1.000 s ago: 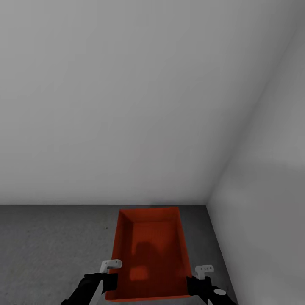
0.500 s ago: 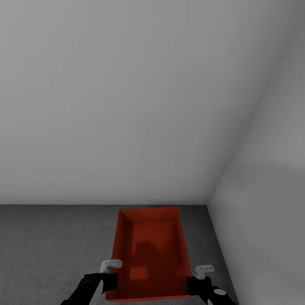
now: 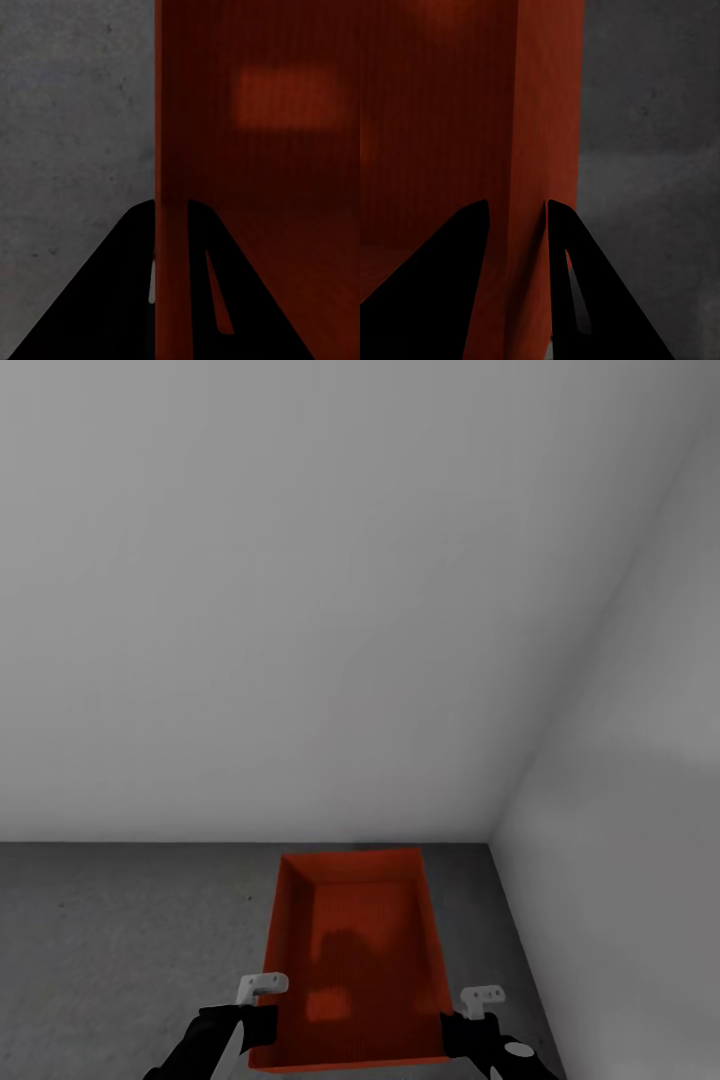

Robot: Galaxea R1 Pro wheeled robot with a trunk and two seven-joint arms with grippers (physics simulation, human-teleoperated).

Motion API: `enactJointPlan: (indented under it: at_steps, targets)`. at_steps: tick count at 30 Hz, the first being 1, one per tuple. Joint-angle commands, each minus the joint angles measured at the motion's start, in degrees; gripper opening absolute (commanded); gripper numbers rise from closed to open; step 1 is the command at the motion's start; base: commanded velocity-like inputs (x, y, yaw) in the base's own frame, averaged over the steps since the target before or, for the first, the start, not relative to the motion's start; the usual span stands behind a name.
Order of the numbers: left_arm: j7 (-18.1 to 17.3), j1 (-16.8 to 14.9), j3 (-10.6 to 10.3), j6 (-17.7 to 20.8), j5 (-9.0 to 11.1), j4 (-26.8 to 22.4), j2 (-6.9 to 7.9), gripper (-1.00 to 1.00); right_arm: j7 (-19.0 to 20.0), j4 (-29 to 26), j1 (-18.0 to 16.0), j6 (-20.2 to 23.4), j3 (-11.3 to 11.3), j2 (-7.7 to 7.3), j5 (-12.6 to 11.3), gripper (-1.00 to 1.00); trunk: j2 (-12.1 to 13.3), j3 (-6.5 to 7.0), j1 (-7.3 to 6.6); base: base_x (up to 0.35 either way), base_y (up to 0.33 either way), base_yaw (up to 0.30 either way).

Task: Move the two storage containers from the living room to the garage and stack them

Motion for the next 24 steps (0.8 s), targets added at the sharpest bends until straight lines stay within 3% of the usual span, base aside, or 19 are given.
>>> enactJointPlan:
  at_steps: [1,24]
  targets:
    - [-0.1,-0.1,0.5,-3.8,-0.1,-1.5,-2.27,-1.00,0.1,0.3,0.0,-0.2,1.4,1.52,-0.2,-1.00,-0.5,-0.25,0.23,0.000,0.000,0.000]
    - [-0.1,0.0,0.5,-3.8,-0.1,-1.5,-2.27,-1.00,0.1,0.3,0.0,-0.2,1.4,1.52,-0.2,-1.00,-9.7,-4.38,5.28,0.000,0.000,0.000]
